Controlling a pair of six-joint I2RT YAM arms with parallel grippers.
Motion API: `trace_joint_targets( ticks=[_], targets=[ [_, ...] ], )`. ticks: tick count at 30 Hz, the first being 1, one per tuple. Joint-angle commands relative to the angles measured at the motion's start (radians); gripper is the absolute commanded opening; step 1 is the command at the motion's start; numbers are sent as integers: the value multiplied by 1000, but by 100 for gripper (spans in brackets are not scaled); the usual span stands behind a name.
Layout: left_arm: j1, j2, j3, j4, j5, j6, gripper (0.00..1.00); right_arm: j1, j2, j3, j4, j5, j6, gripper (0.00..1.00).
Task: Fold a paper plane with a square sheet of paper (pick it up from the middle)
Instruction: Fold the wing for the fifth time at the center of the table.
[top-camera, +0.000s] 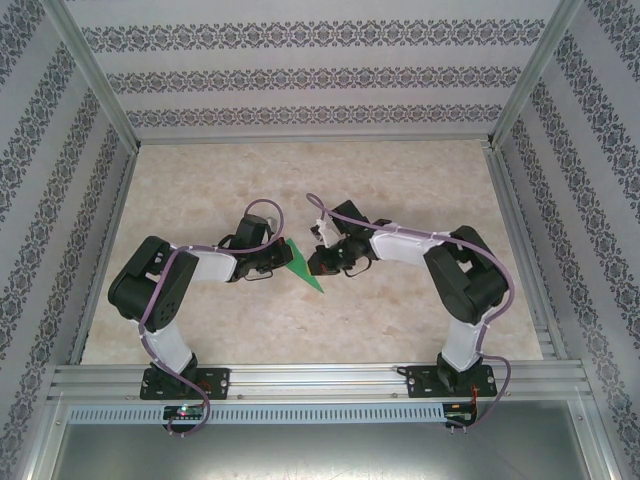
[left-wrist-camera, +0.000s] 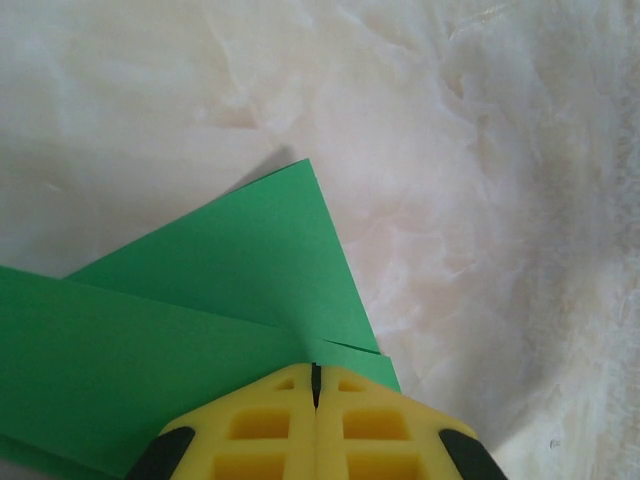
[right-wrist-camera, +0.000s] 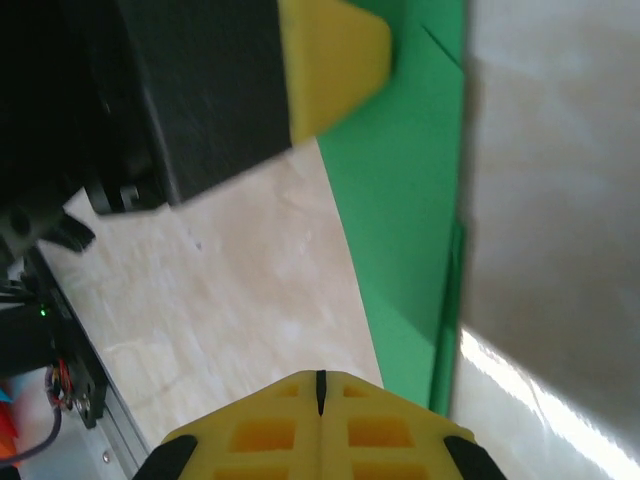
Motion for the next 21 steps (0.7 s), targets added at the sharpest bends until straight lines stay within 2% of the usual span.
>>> trace_joint_targets(
  ticks=[1,5,12,17,21],
  targets=[
    [13,20,16,-40,10,24,5,13,69,29,32,-24,35,0],
    [12,12,4,-6,35,-19,11,20,117,59,-5,-1,37,0],
    [54,-45,-58,68,0,-51,26,4,148,31,-46,49,49,0],
    [105,-50,-121,159,-20,-72,27,0,150,9,-47,51,51,0],
    [147,-63,-125,149,-43,-64,28,2,153,-3,-55,44,48,0]
  ],
)
